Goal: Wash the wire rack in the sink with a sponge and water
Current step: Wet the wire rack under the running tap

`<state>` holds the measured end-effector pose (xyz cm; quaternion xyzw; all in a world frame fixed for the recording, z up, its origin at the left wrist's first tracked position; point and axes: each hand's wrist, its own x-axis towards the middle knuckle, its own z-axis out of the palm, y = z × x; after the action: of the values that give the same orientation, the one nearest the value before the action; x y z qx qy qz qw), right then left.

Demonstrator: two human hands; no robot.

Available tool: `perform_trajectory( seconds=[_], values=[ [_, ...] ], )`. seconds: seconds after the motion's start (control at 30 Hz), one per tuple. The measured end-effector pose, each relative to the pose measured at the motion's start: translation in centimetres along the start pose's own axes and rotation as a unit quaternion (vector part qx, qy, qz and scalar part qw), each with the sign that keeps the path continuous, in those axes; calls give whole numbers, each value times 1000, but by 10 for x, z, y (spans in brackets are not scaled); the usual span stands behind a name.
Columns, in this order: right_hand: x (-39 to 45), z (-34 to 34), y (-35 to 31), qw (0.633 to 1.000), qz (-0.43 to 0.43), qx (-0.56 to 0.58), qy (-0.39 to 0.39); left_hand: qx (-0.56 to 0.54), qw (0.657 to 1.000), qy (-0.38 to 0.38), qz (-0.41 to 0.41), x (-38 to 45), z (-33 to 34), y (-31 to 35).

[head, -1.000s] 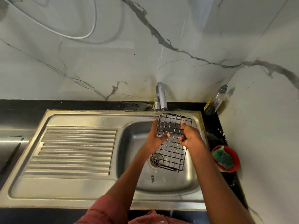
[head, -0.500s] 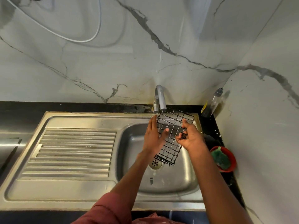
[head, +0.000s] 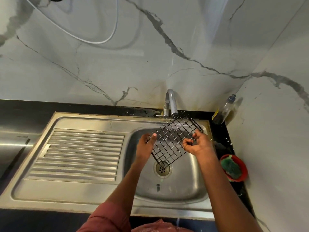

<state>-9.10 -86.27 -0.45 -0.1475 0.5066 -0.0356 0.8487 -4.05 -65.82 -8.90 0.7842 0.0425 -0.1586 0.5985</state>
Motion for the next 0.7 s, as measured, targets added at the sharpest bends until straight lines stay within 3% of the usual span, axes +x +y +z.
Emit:
perform_trajectory(
  seconds=[0.1,0.2,0.3,0.43,0.53,0.7],
  values=[
    [8,-11,-7,998,37,48,-10,-152,983,-11,-98,0,1,-4],
    [16,-22,-9,996,59,72,3,-263,954,-16,-142,0,1,0],
    [21,-29,-14,994,67,83,13,-320,933,-26,-161,2,-2,-5],
    [17,-33,-12,995,69,76,15,-369,901,18,-228,2,-1,4],
    [15,-35,-3,992,39,116,0,-385,892,25,-236,3,-1,21],
    [11,-36,-3,992,24,115,-51,-438,873,-93,-192,-2,-15,38]
  ],
)
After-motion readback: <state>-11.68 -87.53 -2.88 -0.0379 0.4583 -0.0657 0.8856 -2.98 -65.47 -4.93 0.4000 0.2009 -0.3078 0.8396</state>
